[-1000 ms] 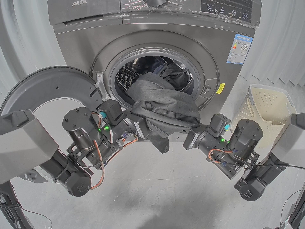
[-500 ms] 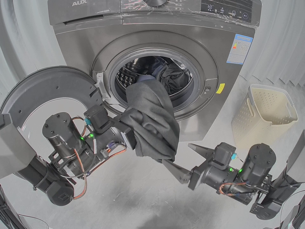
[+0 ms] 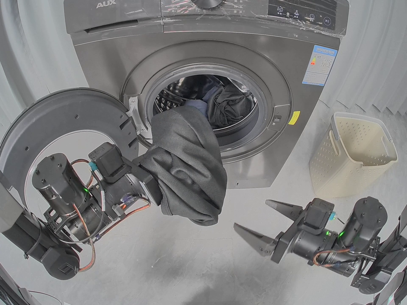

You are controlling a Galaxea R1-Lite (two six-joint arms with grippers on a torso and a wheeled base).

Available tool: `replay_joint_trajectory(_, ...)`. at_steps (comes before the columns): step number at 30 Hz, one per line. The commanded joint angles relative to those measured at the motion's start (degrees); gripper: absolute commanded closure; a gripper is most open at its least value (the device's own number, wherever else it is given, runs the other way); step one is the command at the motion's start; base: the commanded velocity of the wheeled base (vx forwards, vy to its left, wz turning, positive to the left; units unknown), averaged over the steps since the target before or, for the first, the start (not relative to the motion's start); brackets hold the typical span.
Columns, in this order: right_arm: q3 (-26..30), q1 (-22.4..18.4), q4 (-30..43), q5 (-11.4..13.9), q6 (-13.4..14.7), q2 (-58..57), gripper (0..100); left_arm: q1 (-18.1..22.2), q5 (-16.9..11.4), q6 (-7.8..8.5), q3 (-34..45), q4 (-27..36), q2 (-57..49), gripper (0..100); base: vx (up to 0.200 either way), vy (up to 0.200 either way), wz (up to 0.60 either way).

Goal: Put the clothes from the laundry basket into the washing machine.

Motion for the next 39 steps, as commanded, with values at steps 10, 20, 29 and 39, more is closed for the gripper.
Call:
replay_joint_trajectory(10,-1.7,-11.2,0.0,-0.2,-0.5,0.7,0,-0.6,1.2,1.28,4.9,-0.1,-0.1,100,0.0,0.0,0.0)
replay_joint_trajectory(20,-1.6,-10.7,0.0,-0.2,-0.5,1.3,0,-1.5,1.0,2.16,5.6,-0.1,0.3,100,0.1,0.0,0.0)
replay_joint_trajectory(29,-1.0,-10.2,0.0,-0.2,-0.4,1.7,0,-2.3,1.1,3.83,5.6,-0.1,2.4,100,0.2,0.0,0.0)
replay_joint_trajectory(39,-0.6,-9.7,0.0,-0.2,-0.4,1.7,0,-3.8,1.2,3.91,5.6,-0.1,3.0,100,0.2,0.0,0.0)
